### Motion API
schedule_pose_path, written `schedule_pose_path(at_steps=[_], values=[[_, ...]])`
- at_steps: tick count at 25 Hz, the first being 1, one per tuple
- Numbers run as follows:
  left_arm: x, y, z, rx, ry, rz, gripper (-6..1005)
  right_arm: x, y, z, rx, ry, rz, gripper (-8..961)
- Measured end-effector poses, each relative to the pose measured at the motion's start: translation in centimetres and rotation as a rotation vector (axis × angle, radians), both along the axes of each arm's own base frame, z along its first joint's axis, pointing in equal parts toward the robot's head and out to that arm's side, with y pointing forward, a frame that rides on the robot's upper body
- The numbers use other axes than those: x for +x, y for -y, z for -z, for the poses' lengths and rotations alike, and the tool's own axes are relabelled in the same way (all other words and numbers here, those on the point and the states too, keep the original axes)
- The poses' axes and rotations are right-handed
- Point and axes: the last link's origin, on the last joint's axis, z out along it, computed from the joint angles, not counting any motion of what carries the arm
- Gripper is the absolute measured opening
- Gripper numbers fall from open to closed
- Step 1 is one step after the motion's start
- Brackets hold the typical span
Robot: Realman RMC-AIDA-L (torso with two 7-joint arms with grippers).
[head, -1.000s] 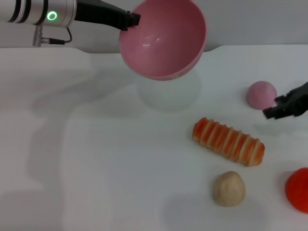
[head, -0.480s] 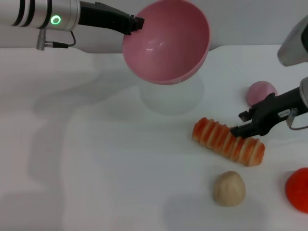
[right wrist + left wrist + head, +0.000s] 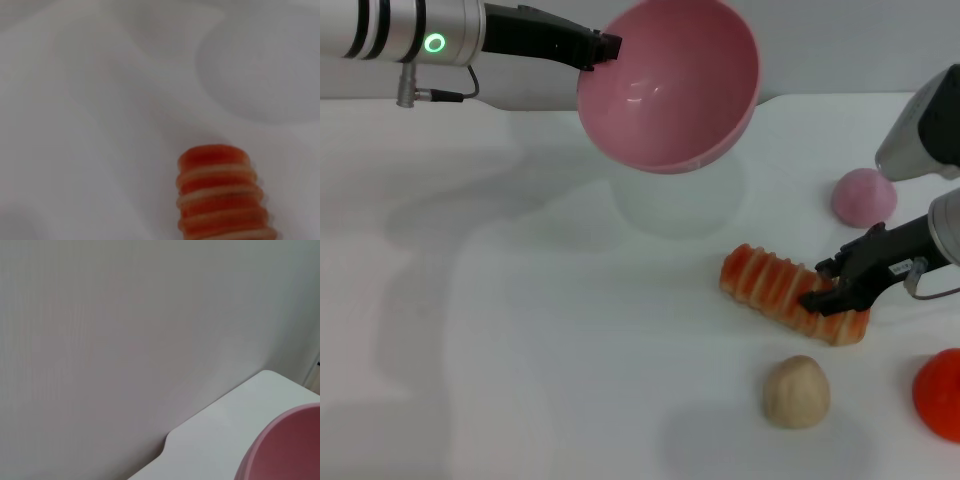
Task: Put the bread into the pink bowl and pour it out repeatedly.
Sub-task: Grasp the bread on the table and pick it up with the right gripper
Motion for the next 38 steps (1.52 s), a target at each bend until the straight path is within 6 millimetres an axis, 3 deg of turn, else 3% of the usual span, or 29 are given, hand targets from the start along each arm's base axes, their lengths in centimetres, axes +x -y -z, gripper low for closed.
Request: schedule_pose_path(at_steps=[11,23,28,38], values=[[0.7,0.1,0.7,-0.017,0.002,0.01,70,1.2,0.2,1.7,-0.015,0.041,0.0,512],[0.7,0.2,0.7,-0.016,0.011,0.013,74,1.4,0.2,2.0,-0.004,0.043,0.001,511],[0.5,0.2,0.8,-0.018,0.008,0.012,75,1.2,0.1,2.1,0.001,0.046,-0.012,367],[0.4,0.2,0.8,-0.019,0.005,0.014,78,0.8,-0.1,2.1,0.003,0.051,-0.033,302]])
